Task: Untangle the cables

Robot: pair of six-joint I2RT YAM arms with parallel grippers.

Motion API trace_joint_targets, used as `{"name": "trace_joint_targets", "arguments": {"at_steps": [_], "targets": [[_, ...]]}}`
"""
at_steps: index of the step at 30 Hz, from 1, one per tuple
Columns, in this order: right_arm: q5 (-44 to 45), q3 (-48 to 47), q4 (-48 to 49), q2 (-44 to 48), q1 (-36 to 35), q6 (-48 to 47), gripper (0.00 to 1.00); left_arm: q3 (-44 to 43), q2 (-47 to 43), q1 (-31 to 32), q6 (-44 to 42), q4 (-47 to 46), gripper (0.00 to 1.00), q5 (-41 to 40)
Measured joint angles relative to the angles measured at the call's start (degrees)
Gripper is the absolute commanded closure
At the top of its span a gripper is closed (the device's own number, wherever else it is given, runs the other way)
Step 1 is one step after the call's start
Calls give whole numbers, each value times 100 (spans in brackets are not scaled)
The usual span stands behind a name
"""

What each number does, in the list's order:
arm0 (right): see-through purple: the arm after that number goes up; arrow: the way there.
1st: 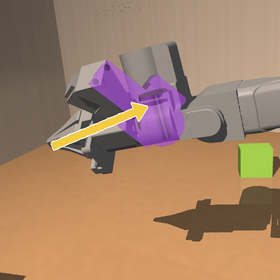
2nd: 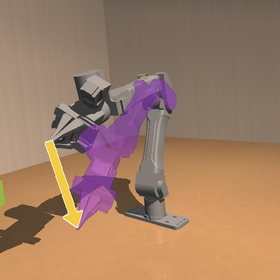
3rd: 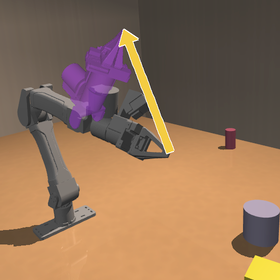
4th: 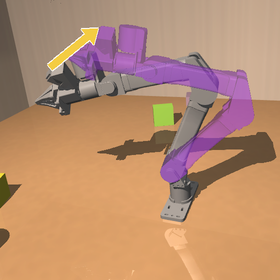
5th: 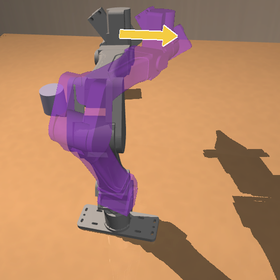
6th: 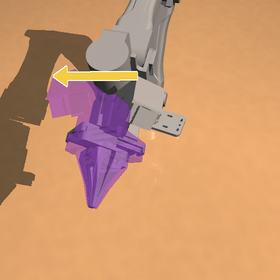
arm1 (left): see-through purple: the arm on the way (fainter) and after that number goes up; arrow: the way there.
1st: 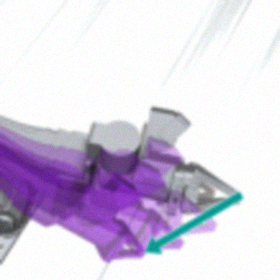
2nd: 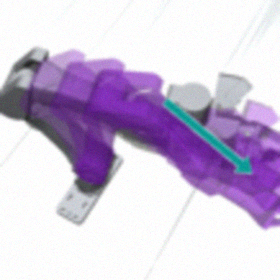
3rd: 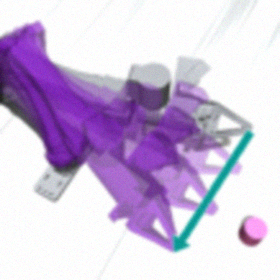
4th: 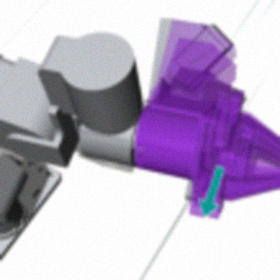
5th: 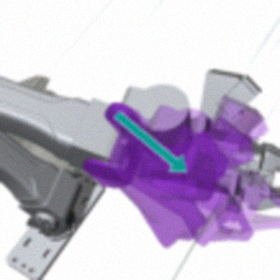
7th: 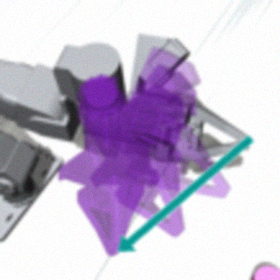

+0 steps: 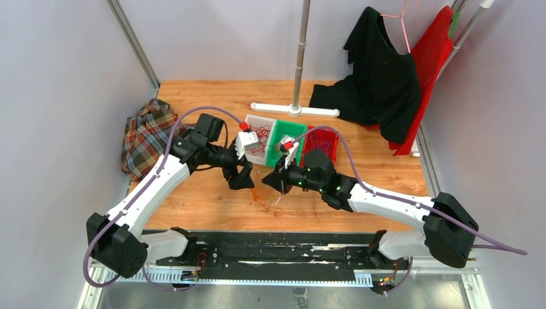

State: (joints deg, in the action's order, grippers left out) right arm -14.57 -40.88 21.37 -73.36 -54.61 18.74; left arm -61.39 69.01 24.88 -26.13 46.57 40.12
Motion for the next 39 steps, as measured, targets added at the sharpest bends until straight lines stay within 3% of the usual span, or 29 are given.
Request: {"name": "trace_joint_targets", "arguments": {"at_steps": [3, 10, 11, 14, 17, 23, 28, 31, 39], "targets": [[-348, -76, 111, 11, 0, 160, 99, -11, -103, 0, -186, 9, 19, 321], [-820, -437, 199, 0, -105, 304, 99, -24, -212, 0, -669, 247, 43, 905], [-861, -455, 216, -2, -120, 315, 99, -24, -212, 0, -785, 337, 48, 979], [-981, -470, 240, -26, -125, 367, 99, -24, -212, 0, -1032, 560, 81, 1189], [-986, -470, 236, -59, -125, 407, 99, -33, -221, 0, -1167, 732, 98, 1344], [-791, -468, 278, 4, -138, 442, 98, -92, -361, 0, -1169, 793, 99, 1217], [-247, -273, 474, 254, -162, 531, 55, -278, -525, 0, -885, 802, 99, 935], [271, -44, 584, 367, -205, 551, 42, -376, -608, 0, -490, 752, 99, 616], [1316, -146, 588, 238, -999, -22, 37, -442, -935, 0, 439, 531, 99, 59]]}}
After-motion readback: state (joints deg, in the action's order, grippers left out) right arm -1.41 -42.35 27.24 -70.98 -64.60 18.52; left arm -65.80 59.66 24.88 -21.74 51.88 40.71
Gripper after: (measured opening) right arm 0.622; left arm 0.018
